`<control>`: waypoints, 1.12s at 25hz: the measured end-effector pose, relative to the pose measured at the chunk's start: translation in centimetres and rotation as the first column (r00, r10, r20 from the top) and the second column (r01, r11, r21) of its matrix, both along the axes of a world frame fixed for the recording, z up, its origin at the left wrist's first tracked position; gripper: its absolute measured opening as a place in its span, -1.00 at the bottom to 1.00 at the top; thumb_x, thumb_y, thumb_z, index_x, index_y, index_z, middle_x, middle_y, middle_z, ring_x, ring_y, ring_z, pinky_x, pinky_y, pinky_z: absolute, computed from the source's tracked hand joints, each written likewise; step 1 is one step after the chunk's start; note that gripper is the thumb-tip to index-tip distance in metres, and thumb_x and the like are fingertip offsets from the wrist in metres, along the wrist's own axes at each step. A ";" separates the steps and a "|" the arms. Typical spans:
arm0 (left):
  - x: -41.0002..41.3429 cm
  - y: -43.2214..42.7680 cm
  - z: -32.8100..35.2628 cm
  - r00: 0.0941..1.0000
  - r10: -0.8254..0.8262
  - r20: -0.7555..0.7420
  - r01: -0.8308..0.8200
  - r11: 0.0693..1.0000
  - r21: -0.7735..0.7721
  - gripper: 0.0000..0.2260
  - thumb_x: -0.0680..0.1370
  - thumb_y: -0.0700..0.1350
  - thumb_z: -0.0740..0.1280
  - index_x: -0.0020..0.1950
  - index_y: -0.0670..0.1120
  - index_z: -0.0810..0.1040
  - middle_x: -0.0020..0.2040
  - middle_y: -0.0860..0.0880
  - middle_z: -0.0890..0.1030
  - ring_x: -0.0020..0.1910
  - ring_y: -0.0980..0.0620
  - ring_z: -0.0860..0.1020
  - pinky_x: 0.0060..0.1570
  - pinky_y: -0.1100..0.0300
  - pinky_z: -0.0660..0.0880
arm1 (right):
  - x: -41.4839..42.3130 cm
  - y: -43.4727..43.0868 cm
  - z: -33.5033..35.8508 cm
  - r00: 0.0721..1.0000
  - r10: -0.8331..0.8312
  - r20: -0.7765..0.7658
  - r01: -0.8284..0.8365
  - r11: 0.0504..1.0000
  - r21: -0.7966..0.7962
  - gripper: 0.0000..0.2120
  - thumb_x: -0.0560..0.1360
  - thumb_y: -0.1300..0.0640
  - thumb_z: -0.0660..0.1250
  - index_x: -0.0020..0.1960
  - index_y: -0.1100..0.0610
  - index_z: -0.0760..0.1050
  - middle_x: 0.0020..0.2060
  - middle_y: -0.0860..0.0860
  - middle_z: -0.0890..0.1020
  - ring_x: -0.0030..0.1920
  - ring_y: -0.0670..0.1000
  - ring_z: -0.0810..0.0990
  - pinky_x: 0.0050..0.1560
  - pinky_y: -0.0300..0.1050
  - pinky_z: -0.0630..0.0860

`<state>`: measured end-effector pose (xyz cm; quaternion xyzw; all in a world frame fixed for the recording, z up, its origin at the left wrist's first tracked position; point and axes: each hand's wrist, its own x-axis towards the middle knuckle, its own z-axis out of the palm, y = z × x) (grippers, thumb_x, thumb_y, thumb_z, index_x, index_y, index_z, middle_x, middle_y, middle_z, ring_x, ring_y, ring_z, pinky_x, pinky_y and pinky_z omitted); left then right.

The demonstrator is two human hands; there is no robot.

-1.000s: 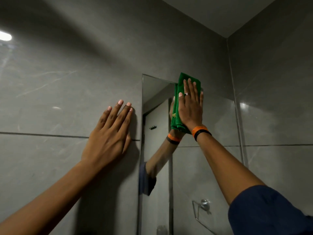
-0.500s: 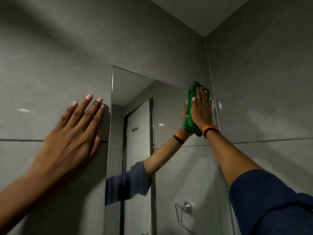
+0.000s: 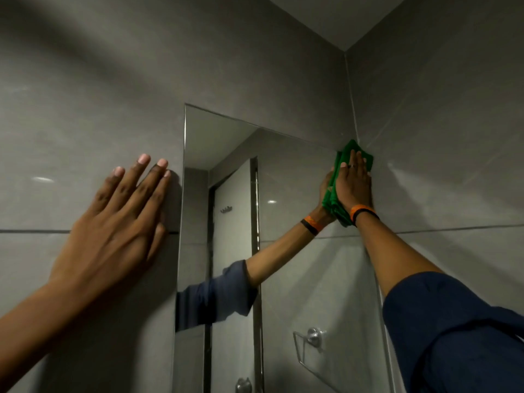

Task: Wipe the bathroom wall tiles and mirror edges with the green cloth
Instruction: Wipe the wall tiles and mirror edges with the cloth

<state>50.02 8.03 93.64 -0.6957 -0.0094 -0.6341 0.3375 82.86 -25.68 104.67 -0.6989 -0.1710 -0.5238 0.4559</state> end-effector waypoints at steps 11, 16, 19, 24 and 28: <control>-1.9 0.0 -6.2 0.991 -0.035 -0.132 0.031 0.999 -0.034 -0.37 0.65 0.07 -0.10 0.64 -0.25 0.06 0.67 -0.25 0.08 0.68 -0.16 -0.03 0.66 -0.06 -0.13 | -2.4 2.2 -17.6 0.986 0.023 -0.163 0.005 0.986 0.168 -0.50 0.73 0.09 -0.05 0.64 0.13 -0.06 0.66 0.07 0.01 0.66 0.06 -0.05 0.66 0.11 -0.14; -2.1 -0.1 -8.0 0.986 -0.067 -0.152 0.069 0.998 0.005 -0.38 0.64 0.02 -0.04 0.65 -0.24 0.04 0.68 -0.24 0.08 0.68 -0.14 -0.04 0.66 -0.04 -0.15 | -3.2 2.7 -25.6 0.970 0.022 -0.240 0.030 0.977 0.212 -0.50 0.73 0.11 -0.04 0.64 0.14 -0.05 0.65 0.08 0.03 0.66 0.06 -0.03 0.66 0.07 -0.14; -2.1 0.1 -9.1 0.981 -0.081 -0.176 0.084 0.996 0.011 -0.39 0.65 0.03 -0.07 0.66 -0.22 0.01 0.69 -0.22 0.05 0.68 -0.14 -0.05 0.65 -0.04 -0.14 | -4.0 2.9 -30.5 0.954 0.023 -0.298 0.049 0.971 0.232 -0.51 0.74 0.12 -0.05 0.64 0.14 -0.04 0.65 0.07 0.03 0.66 0.06 -0.03 0.65 0.08 -0.12; -1.8 0.8 -10.0 0.975 -0.095 -0.201 0.101 0.995 0.016 -0.37 0.65 0.10 -0.15 0.67 -0.17 -0.05 0.70 -0.19 0.00 0.68 -0.12 -0.08 0.65 -0.04 -0.17 | -5.1 3.2 -37.6 0.907 0.022 -0.420 0.097 0.961 0.261 -0.51 0.74 0.10 -0.07 0.64 0.11 -0.06 0.66 0.04 0.02 0.66 0.04 -0.03 0.64 0.20 -0.09; -1.5 1.1 -9.9 0.974 -0.102 -0.204 0.108 0.994 0.021 -0.37 0.65 0.11 -0.16 0.67 -0.15 -0.08 0.70 -0.17 -0.02 0.68 -0.11 -0.11 0.65 -0.02 -0.22 | -5.6 3.3 -41.5 0.868 0.016 -0.496 0.132 0.956 0.262 -0.50 0.74 0.09 -0.08 0.64 0.12 -0.07 0.66 0.04 0.02 0.66 0.04 -0.03 0.63 0.24 -0.08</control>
